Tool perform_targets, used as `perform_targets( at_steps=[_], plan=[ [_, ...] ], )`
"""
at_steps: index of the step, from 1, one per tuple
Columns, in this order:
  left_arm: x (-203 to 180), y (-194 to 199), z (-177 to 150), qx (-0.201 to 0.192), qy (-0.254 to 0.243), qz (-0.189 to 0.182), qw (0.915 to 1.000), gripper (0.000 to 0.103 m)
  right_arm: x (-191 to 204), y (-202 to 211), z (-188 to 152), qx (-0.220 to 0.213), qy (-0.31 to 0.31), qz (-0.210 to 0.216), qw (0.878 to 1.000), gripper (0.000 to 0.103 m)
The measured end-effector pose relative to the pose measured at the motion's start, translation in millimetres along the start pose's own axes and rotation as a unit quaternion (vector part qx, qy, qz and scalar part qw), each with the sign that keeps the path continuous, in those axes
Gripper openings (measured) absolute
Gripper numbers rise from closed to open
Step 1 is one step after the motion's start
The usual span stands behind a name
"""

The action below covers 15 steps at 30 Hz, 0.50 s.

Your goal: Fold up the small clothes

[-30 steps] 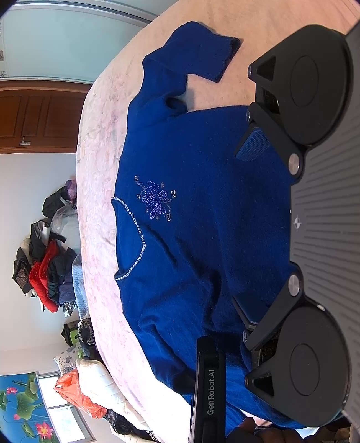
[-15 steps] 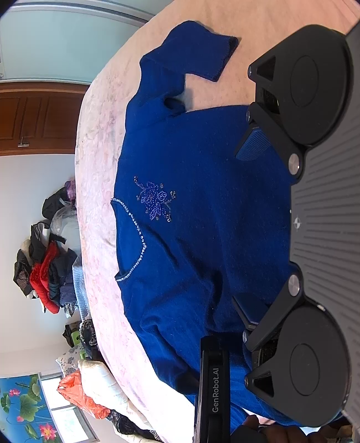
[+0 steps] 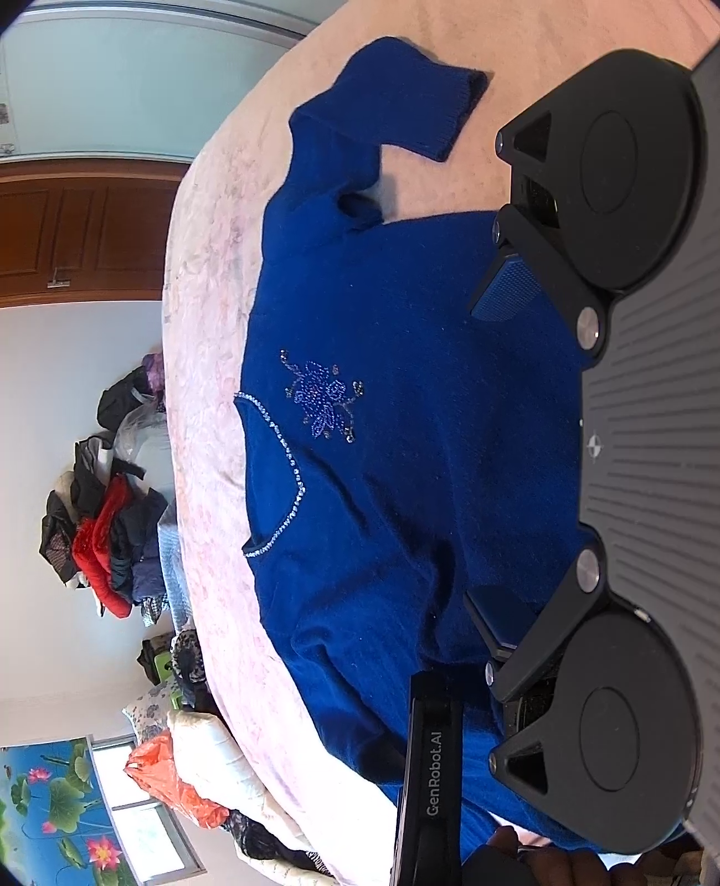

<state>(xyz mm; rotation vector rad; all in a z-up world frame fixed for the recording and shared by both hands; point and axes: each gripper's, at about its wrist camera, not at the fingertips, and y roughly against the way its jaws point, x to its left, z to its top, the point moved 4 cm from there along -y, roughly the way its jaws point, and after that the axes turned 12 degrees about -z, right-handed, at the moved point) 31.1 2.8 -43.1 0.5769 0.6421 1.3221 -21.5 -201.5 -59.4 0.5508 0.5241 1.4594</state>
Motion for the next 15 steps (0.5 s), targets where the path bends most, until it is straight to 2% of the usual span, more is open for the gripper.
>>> perform_targets(
  at_steps=[15],
  plan=[
    [-6,-5,0,0.012,-0.003,-0.007,0.9999,0.103,-12,1,0,-0.023,0.011,0.019,1.0,0.103]
  ],
)
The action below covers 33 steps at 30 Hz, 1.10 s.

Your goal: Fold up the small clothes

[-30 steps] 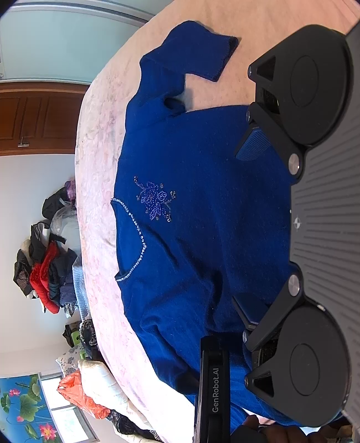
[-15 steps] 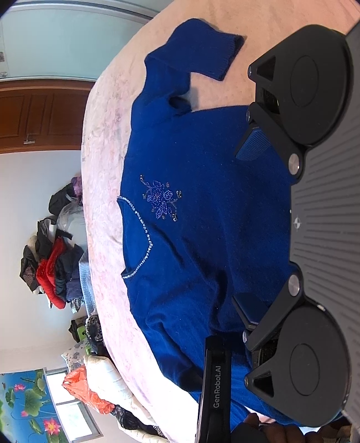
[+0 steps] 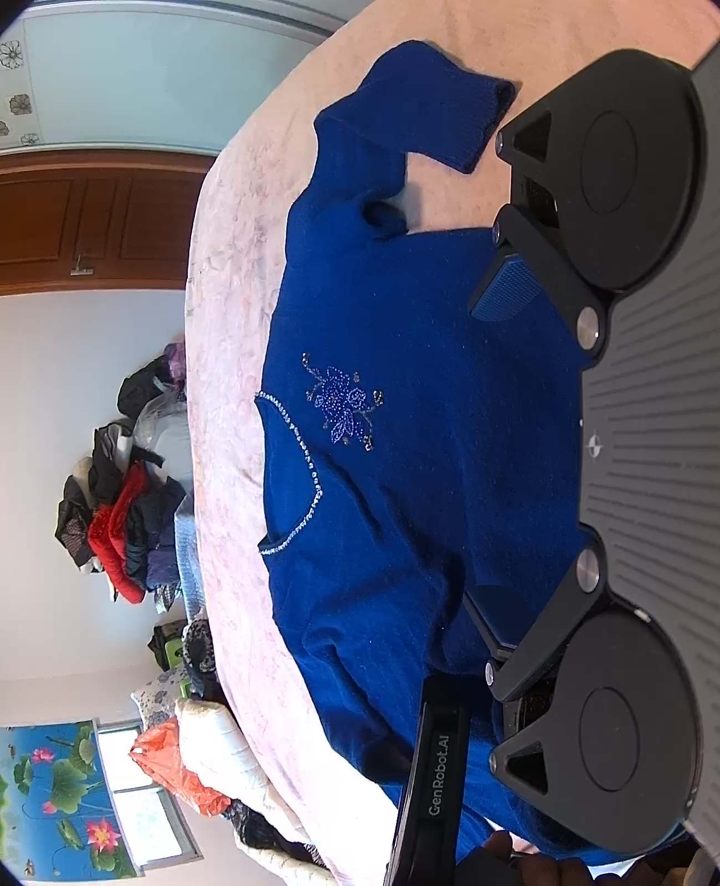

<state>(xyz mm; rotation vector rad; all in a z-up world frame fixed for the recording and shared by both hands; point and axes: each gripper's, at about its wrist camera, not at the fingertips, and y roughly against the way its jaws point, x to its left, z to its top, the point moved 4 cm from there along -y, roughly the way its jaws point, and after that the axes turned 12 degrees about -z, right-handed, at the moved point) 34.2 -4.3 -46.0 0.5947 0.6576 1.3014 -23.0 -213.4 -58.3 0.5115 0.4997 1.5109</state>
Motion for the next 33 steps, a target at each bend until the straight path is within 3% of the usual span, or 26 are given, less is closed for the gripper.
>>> perform_targets(
  at_steps=[5,12,15,18,26,29,33],
  plan=[
    [-11,1,5,-0.006,-0.015,-0.01,0.9998,0.103,-14,-3,1,-0.014,0.012,-0.038,0.999,0.094],
    [-19,-1,6,-0.003,-0.027,-0.013,0.9995,0.103,-87,-17,-3,-0.022,0.022,-0.183,0.983,0.085],
    [-19,-4,5,0.003,-0.024,-0.015,0.9996,0.103,-109,-32,-15,-0.005,0.035,-0.217,0.976,0.079],
    [-21,-6,4,0.007,-0.028,-0.015,0.9995,0.103,-121,-49,-23,0.02,0.029,-0.2,0.979,0.067],
    [-24,-8,2,0.015,-0.039,-0.01,0.9991,0.103,-117,-72,-16,-0.007,0.073,-0.198,0.978,0.068],
    [-23,-8,2,0.015,-0.04,-0.008,0.9991,0.103,-129,-72,-9,-0.006,0.05,-0.201,0.978,0.076],
    [-21,-10,3,0.019,-0.035,-0.011,0.9991,0.103,-154,-79,-6,0.005,-0.009,-0.164,0.986,0.072]
  ],
)
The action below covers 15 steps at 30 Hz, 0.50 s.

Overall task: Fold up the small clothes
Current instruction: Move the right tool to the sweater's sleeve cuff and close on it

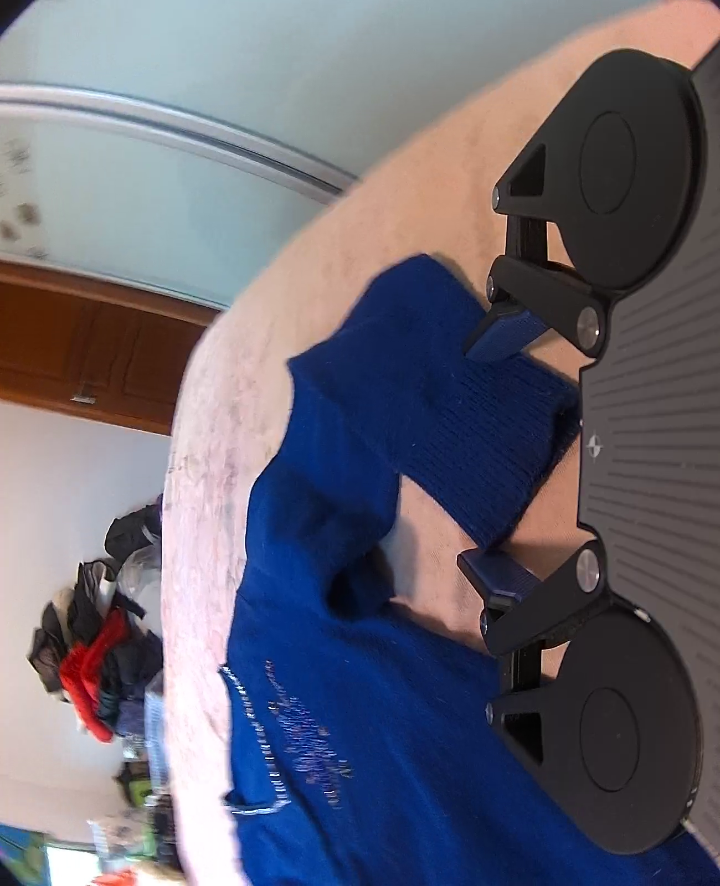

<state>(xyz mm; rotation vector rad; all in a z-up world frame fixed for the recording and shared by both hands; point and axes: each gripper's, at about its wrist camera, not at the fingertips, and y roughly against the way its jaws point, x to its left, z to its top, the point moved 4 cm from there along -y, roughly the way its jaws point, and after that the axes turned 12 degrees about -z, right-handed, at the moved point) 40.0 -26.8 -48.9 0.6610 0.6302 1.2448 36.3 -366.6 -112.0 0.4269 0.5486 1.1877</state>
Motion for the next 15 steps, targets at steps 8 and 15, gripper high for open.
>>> perform_targets(
  at_steps=[8,15],
  plan=[
    [1,-1,0,0.002,0.0,-0.001,1.0,0.103,-30,-11,4,0.01,-0.074,-0.003,0.997,0.011],
    [5,-4,0,0.008,0.007,-0.002,0.9999,0.103,-39,2,13,0.009,-0.174,0.097,0.98,0.011]
  ],
)
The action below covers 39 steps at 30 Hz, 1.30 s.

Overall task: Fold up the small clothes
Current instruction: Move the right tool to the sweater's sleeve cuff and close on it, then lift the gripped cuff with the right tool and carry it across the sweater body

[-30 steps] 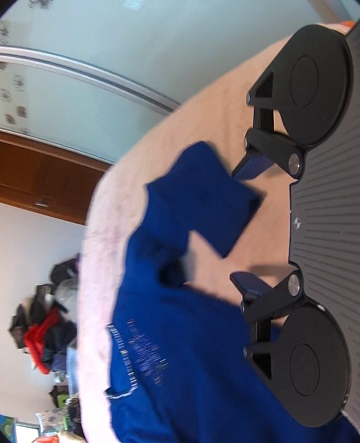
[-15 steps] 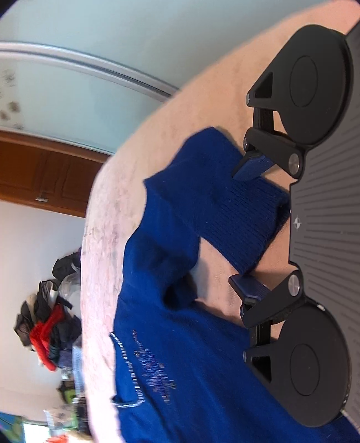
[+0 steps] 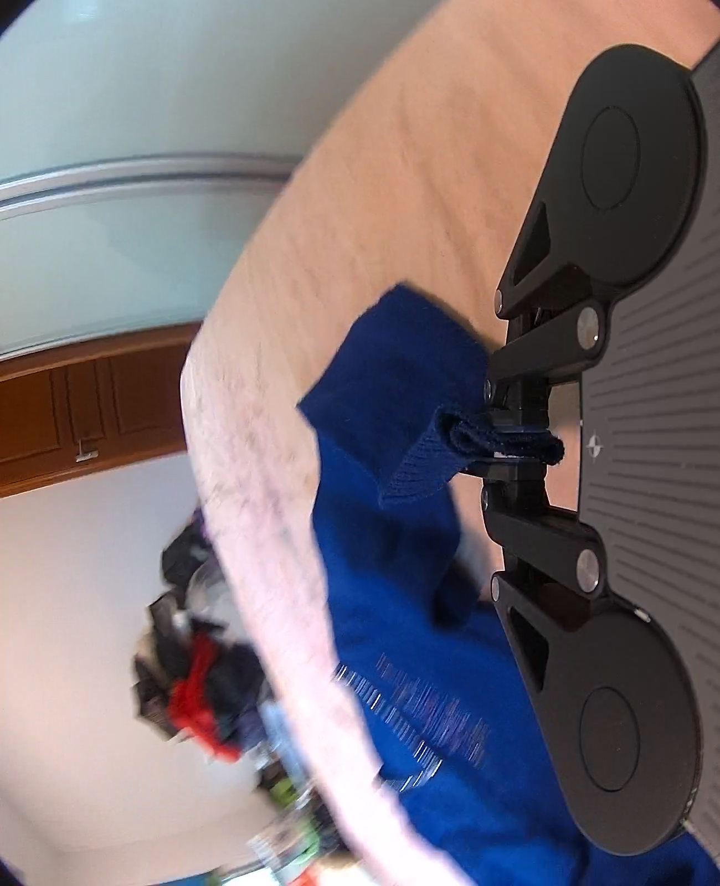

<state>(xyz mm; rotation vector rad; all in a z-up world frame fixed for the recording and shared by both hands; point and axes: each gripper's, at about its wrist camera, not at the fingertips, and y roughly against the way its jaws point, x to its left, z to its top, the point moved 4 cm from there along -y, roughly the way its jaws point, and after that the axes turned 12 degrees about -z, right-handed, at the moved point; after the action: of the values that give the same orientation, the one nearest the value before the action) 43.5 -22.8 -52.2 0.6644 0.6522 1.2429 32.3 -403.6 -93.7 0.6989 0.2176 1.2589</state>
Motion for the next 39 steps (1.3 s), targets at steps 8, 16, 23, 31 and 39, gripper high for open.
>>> perform_targets(
  at_steps=[8,16,23,31,39],
  plan=[
    [4,2,0,-0.006,0.001,0.01,0.9999,0.103,16,-2,11,0.03,-0.083,0.114,0.99,0.011],
    [19,2,3,-0.008,0.023,0.019,0.9995,0.103,58,14,18,0.023,-0.063,0.176,0.982,0.011],
    [22,2,1,-0.01,0.021,0.023,0.9995,0.103,94,17,25,0.024,-0.044,0.207,0.977,0.011],
    [24,-2,1,-0.006,0.023,0.024,0.9994,0.103,117,14,22,0.038,-0.029,0.223,0.974,0.012],
    [29,-4,0,-0.004,0.026,0.024,0.9993,0.103,131,13,21,0.049,-0.017,0.238,0.97,0.012]
  ],
)
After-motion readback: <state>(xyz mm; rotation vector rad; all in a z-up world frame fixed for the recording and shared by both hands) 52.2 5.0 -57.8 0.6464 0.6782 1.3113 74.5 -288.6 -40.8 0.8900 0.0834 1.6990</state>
